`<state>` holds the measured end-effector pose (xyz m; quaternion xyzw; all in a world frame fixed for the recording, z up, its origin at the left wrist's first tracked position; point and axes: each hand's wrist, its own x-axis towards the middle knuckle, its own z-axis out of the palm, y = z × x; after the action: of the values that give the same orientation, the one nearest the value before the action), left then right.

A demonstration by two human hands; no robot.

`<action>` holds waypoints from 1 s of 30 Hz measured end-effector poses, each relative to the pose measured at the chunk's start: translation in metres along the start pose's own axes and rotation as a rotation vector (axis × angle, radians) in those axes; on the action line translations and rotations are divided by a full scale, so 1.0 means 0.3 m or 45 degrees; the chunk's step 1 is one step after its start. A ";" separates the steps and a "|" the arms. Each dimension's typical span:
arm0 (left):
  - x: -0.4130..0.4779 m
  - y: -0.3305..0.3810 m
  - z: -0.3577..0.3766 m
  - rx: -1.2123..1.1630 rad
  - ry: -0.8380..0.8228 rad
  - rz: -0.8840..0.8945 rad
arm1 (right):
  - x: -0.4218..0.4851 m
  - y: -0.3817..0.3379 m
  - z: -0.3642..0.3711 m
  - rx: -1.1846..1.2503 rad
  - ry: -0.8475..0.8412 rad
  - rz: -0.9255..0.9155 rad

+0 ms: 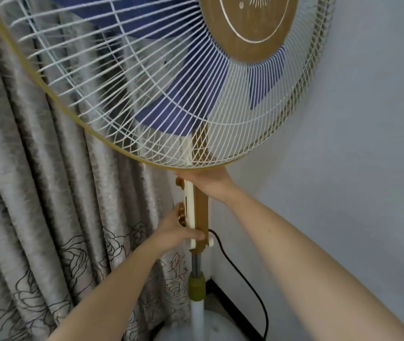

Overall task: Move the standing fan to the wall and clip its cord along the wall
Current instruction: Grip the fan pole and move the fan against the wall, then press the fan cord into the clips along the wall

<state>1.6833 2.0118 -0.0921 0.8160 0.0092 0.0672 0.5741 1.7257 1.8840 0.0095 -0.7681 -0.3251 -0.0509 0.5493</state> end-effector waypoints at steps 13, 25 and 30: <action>-0.159 -0.050 0.217 0.010 0.778 0.170 | -0.159 0.128 -0.159 0.135 -0.036 0.263; -0.148 -0.232 0.475 -0.450 0.593 -0.306 | -0.360 0.572 -0.090 -0.041 0.221 0.663; -0.106 -0.218 0.510 -0.374 0.594 -0.171 | -0.444 0.682 -0.058 -0.111 0.186 0.869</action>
<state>1.6742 1.8882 -0.2074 0.6841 0.1852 0.2157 0.6717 1.7399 1.7719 -0.2075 -0.8496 -0.0068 0.0670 0.5232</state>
